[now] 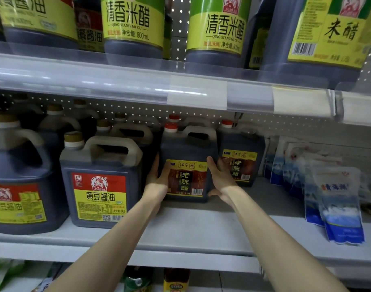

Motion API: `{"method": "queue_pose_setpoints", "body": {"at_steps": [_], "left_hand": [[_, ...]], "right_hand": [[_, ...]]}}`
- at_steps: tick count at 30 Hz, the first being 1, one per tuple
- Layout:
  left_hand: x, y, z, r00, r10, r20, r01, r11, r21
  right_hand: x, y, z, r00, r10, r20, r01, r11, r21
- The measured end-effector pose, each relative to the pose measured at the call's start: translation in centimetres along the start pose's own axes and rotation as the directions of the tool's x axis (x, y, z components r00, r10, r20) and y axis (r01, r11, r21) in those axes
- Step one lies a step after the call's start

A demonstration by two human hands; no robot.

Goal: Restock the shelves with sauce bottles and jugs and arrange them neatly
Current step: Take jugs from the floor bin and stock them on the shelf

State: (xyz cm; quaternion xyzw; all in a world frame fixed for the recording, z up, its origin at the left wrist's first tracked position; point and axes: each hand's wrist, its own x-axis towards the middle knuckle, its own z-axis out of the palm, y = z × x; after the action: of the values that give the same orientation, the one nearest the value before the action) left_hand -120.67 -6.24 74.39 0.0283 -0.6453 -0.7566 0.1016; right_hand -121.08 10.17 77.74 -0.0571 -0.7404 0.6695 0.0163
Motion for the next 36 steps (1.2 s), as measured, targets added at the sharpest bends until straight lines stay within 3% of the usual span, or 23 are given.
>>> {"method": "queue_pose_setpoints", "body": {"at_steps": [14,20,36], "left_hand": [[0.1,0.2,-0.1,1.0,0.019,0.002,-0.019,0.999,0.043],[-2.0,1.0,-0.1,0.999,0.041,0.022,-0.041,0.998,0.037],[-11.6,6.5,-4.3,0.982,0.129,0.137,-0.157,0.964,0.216]], "right_hand": [[0.6,0.3,0.1,1.0,-0.016,0.014,0.016,1.0,-0.016],[-0.8,-0.1,0.0,0.998,-0.032,-0.05,0.03,0.999,-0.03],[-11.9,-1.7,0.3,0.978,-0.191,-0.079,0.184,0.979,-0.085]]}}
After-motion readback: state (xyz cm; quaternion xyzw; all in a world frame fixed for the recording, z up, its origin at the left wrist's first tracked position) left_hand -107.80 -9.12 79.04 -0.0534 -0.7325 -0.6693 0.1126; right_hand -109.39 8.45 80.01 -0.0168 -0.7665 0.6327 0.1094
